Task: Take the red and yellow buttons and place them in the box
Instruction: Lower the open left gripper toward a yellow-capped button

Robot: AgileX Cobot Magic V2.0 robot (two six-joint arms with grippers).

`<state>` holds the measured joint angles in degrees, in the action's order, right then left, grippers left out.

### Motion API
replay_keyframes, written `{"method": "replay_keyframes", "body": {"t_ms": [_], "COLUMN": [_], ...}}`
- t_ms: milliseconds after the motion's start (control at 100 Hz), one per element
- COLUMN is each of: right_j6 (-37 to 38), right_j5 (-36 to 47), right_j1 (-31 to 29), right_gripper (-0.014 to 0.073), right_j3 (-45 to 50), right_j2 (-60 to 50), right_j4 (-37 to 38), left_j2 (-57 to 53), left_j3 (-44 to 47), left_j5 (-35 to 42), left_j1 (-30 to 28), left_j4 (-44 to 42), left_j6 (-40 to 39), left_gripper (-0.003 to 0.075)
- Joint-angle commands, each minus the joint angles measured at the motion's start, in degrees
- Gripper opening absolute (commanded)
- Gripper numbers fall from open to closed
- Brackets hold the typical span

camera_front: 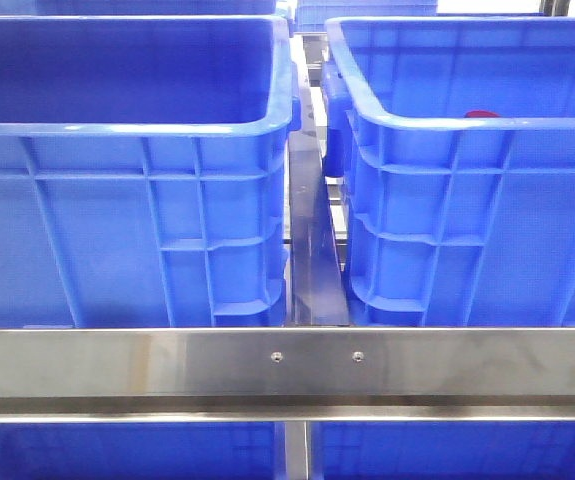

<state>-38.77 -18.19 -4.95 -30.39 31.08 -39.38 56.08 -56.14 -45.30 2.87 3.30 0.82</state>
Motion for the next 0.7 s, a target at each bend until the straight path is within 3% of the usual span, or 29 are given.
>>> {"method": "replay_keyframes", "body": {"t_ms": [0, 340, 690], "right_j6": [-0.13, -0.13, -0.13], "right_j5": [2.98, 2.45, 2.37], "right_j1": [-0.24, -0.24, -0.24], "right_gripper": [-0.0067, -0.0067, -0.0067], "right_j3": [-1.53, -1.53, -1.53], "right_j2": [-0.07, -0.07, -0.07], "right_j4": [-1.02, -1.02, -1.02], "left_j2": [5.82, 25.42, 34.66], "left_j3": [-5.33, -16.17, -19.23], "left_j5": [3.98, 3.75, 9.44], "left_j1": [-0.12, -0.12, -0.73], "left_j4": [1.25, 2.12, 0.36], "left_j6": [-0.03, -0.03, -0.03], "left_gripper": [0.0537, 0.0536, 0.0536]}}
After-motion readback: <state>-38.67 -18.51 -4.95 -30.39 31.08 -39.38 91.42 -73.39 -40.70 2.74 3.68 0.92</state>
